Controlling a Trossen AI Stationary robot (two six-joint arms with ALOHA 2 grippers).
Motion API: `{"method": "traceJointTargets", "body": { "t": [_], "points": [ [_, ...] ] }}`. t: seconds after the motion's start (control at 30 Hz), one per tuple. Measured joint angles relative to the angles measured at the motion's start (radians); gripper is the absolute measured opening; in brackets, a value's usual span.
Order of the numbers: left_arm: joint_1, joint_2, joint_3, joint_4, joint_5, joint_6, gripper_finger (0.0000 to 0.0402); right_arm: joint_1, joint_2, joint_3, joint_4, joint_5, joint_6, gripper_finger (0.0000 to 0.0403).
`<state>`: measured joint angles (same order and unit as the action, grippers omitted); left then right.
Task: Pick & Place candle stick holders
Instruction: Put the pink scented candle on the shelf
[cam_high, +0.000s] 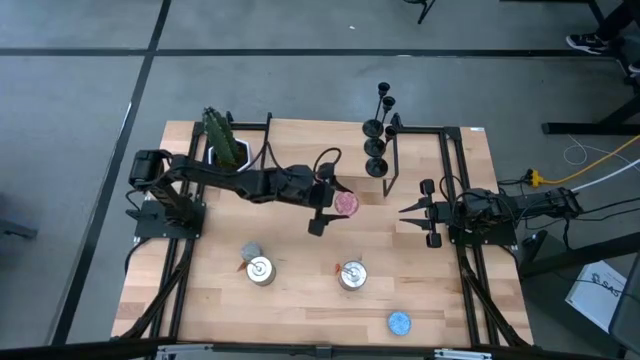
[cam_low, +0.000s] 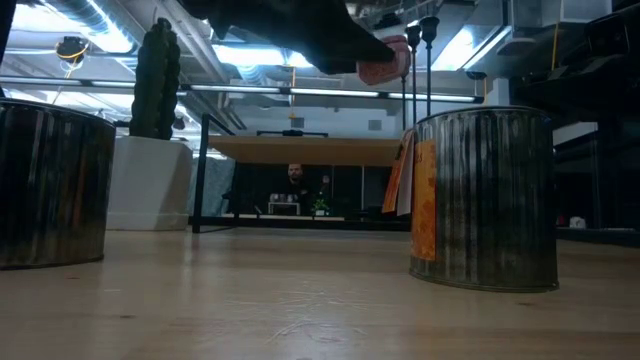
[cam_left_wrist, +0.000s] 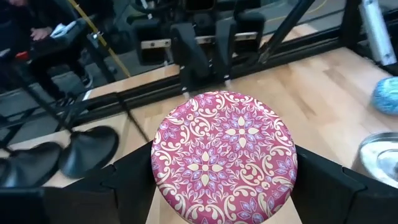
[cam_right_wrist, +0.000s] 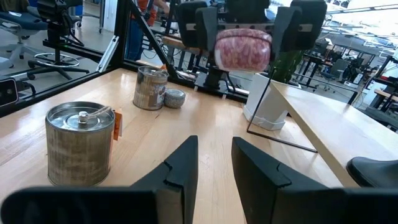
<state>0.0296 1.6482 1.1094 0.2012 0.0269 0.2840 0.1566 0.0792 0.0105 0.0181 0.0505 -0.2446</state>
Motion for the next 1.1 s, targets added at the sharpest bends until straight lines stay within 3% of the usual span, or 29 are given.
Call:
{"method": "traceJointTargets", "body": {
  "t": [0.87,1.1],
  "points": [
    [0.013,0.000,0.010,-0.036,-0.052,0.014,0.0295,0.000,0.000,0.000,0.000,0.000,0.000,0.0101],
    [0.047,0.002,0.071,-0.079,-0.058,-0.009,0.0295,0.000,0.000,0.000,0.000,0.000,0.000,0.0101]
  ]
}}
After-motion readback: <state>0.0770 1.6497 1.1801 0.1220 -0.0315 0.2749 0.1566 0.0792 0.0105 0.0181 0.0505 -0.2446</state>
